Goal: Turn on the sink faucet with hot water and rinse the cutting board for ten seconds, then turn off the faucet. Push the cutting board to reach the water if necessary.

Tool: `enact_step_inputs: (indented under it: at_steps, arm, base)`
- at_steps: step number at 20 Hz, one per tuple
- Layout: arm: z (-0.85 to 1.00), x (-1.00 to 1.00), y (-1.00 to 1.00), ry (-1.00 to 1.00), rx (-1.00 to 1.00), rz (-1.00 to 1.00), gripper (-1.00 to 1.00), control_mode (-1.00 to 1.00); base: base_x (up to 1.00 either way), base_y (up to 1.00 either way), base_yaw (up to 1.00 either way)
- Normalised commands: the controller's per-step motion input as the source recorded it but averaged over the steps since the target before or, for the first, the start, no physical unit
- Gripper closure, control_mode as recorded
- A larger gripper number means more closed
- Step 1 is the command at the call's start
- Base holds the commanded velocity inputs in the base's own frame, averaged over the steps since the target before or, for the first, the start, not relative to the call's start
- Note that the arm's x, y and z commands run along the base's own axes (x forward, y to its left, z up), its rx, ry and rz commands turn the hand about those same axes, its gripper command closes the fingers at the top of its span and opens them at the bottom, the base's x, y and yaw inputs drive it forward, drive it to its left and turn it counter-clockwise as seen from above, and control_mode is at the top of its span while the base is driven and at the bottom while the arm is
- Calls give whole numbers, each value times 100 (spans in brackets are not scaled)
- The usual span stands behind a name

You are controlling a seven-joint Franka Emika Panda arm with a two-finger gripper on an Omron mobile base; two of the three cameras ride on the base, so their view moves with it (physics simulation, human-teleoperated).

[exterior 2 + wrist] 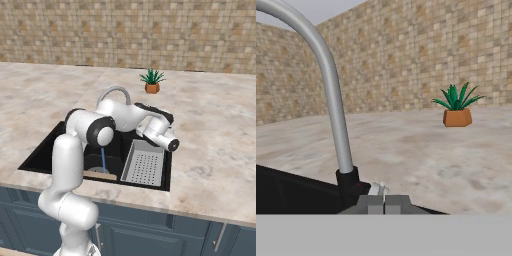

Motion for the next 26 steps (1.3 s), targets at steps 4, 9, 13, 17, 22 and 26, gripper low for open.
enact_step_inputs:
  at_steps: [4, 9, 13, 17, 22, 26]
  arm:
    - [0, 0, 0, 0, 0, 0, 100, -100]
    - [0, 0, 0, 0, 0, 0, 100, -100]
    - [0, 0, 0, 0, 0, 0, 100, -100]
    - [0, 0, 0, 0, 0, 0, 100, -100]
    - [0, 0, 0, 0, 0, 0, 100, -100]
    - [0, 0, 0, 0, 0, 0, 100, -100]
  base:
    - [0, 0, 0]
    - [0, 0, 0]
    - [0, 0, 0]
    - [0, 0, 0]
    - [0, 0, 0]
    - [0, 0, 0]
